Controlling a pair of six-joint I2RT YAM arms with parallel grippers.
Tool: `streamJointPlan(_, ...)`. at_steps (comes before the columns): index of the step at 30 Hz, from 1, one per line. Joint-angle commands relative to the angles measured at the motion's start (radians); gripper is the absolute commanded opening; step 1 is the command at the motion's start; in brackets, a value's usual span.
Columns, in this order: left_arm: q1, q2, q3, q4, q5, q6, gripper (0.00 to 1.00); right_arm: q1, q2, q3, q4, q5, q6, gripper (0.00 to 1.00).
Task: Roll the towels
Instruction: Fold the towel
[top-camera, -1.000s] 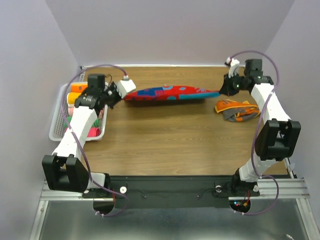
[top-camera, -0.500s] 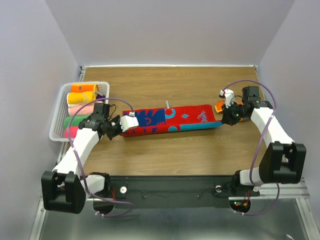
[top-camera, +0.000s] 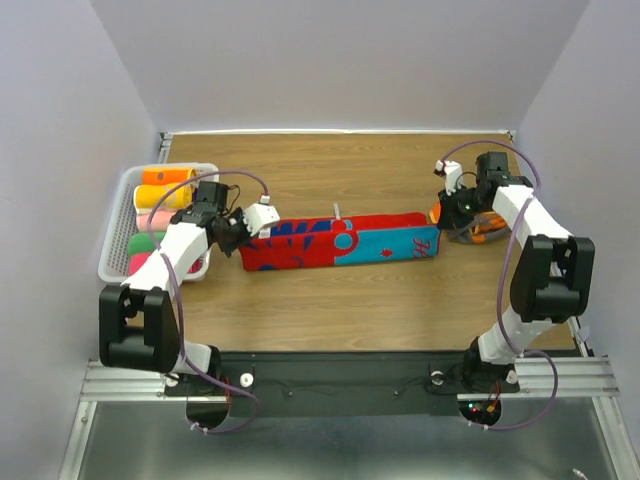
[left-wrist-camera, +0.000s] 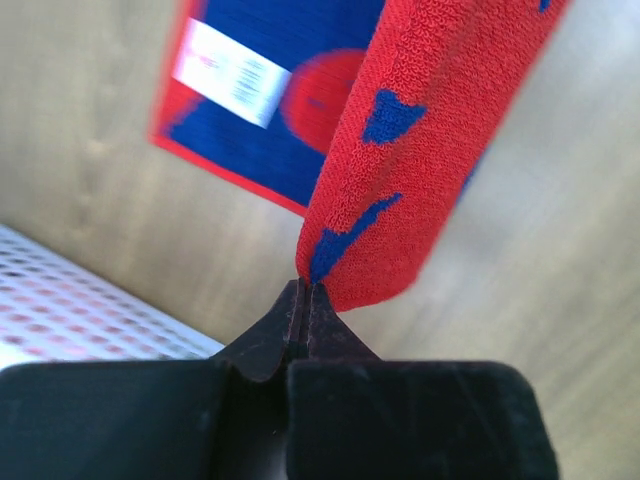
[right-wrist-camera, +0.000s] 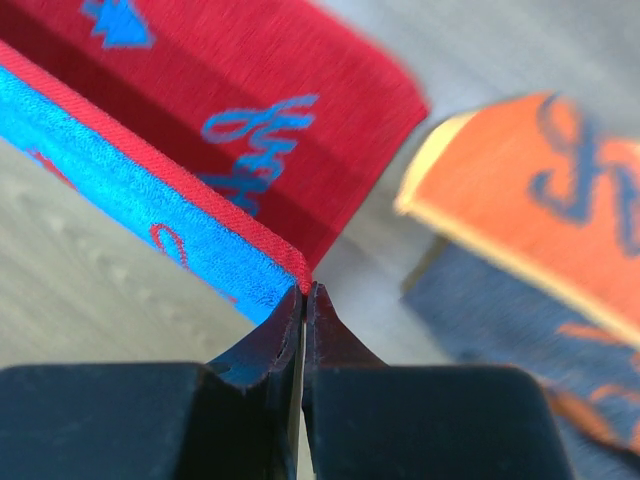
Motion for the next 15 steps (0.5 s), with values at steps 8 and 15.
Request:
streamJointPlan(8, 0.004, 0.175, 0.181, 0.142, -0.097, -0.09, 0.0, -0.006, 0.155, 0.162, 0.11, 0.052, 0.05, 0.01)
streamJointPlan(15, 0.004, 0.241, 0.189, 0.141, -0.086, -0.093, 0.0, -0.006, 0.232, 0.265, 0.114, 0.059, 0.078, 0.01)
